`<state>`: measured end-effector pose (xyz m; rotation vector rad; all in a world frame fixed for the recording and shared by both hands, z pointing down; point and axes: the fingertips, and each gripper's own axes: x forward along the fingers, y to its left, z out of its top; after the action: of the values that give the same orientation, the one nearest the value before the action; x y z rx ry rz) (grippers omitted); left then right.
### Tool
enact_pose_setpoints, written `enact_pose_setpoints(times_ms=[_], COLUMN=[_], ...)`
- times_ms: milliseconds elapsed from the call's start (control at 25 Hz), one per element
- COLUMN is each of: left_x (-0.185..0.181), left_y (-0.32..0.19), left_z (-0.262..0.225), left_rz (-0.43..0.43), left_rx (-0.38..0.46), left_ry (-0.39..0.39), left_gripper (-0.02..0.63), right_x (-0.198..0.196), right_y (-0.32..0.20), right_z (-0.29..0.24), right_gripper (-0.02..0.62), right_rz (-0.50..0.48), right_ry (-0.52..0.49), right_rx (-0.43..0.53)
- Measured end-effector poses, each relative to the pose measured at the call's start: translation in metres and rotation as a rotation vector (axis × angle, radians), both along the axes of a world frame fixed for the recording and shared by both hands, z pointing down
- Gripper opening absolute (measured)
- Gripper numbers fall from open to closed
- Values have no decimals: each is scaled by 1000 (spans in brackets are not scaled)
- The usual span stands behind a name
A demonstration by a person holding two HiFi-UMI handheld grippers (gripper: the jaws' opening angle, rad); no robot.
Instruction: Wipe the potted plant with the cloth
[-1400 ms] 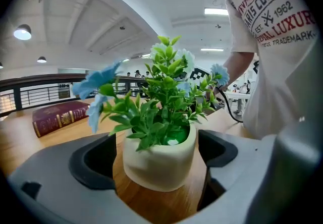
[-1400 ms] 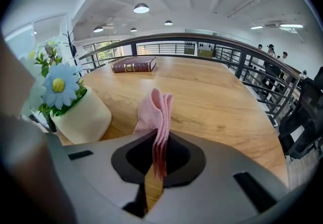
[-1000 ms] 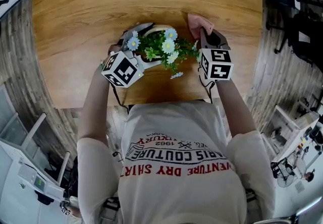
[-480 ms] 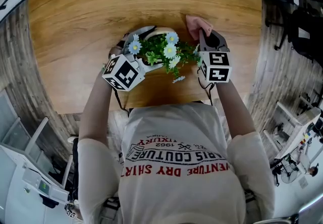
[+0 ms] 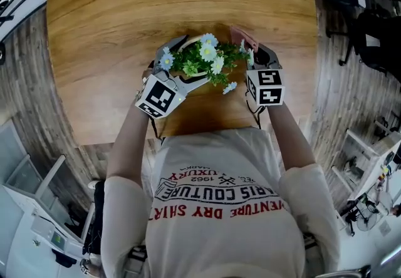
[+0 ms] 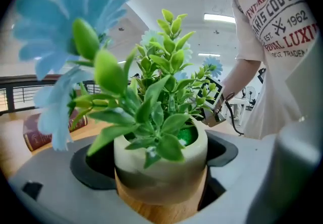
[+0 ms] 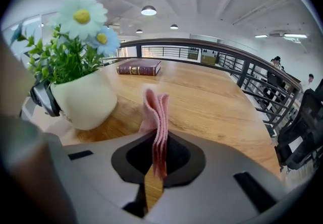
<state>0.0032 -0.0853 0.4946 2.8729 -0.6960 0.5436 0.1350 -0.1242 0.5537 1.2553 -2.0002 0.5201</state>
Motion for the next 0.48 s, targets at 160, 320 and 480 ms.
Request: enact_pose_setpoints(times_ms=[160, 320, 480], left_x=[-4, -9, -11], left_y=[-12, -21, -23], left_z=[-29, -57, -85], left_rz=[-28, -40, -24], left_rx=[25, 26, 59], left_ry=[27, 57, 90], left_gripper=[506, 506, 506], right_x=[-13, -40, -71], right_y=[2, 9, 21], right_z=[-18, -44, -74], right_gripper=[35, 35, 35], right_rz=[-19, -89, -198], right_ry=[-49, -130, -191], right_rx=[27, 67, 129])
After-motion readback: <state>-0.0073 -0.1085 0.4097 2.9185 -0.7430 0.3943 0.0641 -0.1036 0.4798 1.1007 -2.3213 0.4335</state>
